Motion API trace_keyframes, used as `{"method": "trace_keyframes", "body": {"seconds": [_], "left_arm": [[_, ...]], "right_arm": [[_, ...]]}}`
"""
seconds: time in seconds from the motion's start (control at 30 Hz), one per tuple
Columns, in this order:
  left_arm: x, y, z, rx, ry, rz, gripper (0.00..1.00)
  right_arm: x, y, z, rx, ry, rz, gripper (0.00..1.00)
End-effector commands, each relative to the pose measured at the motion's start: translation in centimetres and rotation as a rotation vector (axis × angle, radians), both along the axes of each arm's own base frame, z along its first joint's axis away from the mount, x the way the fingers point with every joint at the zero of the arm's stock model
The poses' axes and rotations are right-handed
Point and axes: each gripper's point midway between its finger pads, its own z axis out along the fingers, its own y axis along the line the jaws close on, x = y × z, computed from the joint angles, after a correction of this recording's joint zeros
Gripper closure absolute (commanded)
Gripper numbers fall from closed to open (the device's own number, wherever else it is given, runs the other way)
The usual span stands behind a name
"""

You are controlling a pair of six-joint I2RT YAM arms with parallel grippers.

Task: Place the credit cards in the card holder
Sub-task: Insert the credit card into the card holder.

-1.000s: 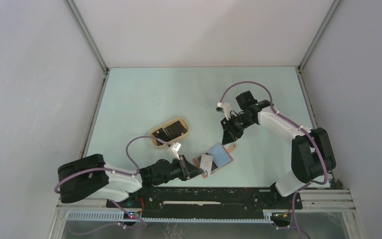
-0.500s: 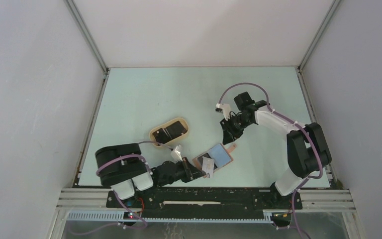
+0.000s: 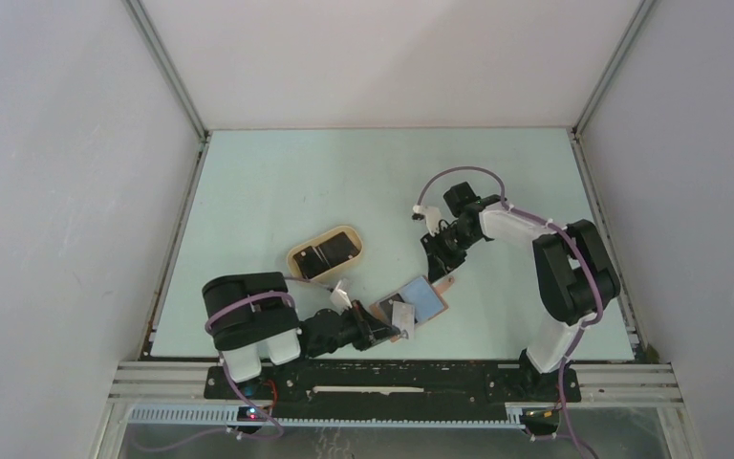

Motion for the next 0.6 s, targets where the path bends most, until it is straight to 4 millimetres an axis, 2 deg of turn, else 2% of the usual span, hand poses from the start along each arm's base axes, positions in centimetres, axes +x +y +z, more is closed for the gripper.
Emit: {"method": "trace_keyframes", "body": {"seconds": [0.0, 0.2, 0.37, 0.57], "left_arm": [[0.3, -0.7, 0.6, -0.055, 0.059, 0.028, 1.00], [0.3, 0.6, 0.5, -0.059, 0.095, 0.071, 1.00], [-0.1, 0.1, 0.4, -0.075, 0.152, 0.060, 1.00], [0.0, 0.7, -0.1, -0.075, 0.198, 0.092, 1.00]], "right_arm": [[0.1, 0.2, -0.2, 0.001, 0.029, -0.008, 0.67], [-0.1, 0.5, -0.5, -0.013, 0.030, 0.004, 0.68], [-0.4, 0.6, -0.7, -0.022, 0.047, 0.013, 0.70], [-0.6, 0.7, -0.6, -0.020, 0.053, 0.013, 0.72]]}}
